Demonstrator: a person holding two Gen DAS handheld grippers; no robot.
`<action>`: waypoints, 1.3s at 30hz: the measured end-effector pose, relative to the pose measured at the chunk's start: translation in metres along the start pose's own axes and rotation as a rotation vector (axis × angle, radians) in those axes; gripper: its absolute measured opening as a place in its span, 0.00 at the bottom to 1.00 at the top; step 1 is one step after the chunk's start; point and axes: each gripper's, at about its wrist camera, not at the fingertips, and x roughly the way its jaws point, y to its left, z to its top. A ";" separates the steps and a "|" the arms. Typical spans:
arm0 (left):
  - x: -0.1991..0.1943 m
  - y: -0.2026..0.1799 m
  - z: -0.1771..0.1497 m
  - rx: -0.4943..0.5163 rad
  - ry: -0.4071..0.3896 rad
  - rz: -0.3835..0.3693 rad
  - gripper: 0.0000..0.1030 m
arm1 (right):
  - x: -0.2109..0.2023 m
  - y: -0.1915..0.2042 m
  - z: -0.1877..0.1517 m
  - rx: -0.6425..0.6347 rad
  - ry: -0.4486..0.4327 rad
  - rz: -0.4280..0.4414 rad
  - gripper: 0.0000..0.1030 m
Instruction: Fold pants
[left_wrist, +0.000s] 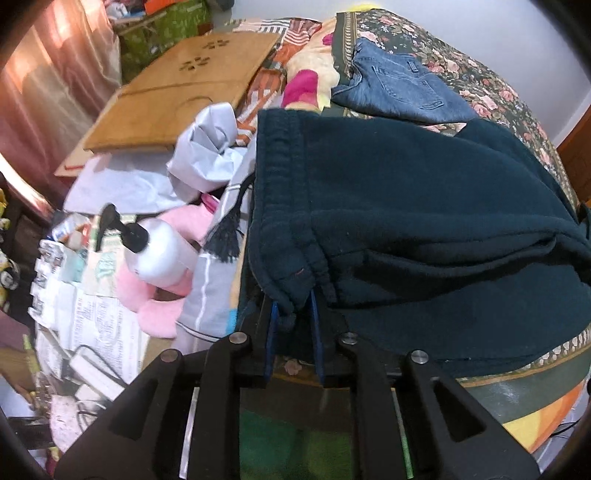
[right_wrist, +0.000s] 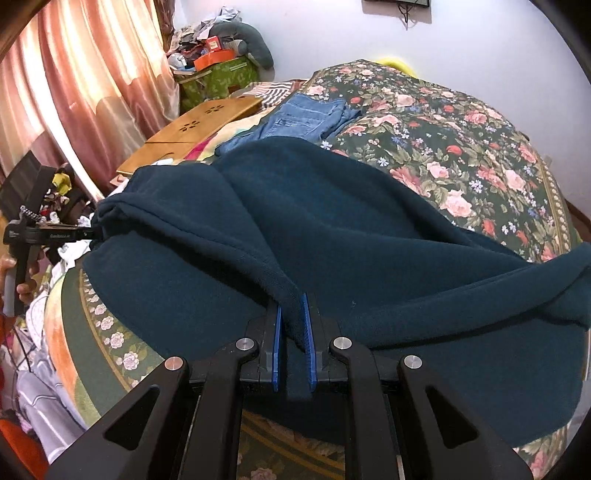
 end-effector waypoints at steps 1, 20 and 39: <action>-0.005 0.001 0.001 -0.010 -0.005 0.001 0.15 | -0.002 0.000 0.001 -0.003 0.001 -0.006 0.12; -0.075 -0.106 0.070 0.101 -0.243 -0.065 0.46 | -0.079 -0.107 0.010 0.180 -0.113 -0.241 0.32; 0.009 -0.299 0.113 0.395 -0.100 -0.130 0.60 | -0.059 -0.304 0.015 0.562 -0.081 -0.365 0.42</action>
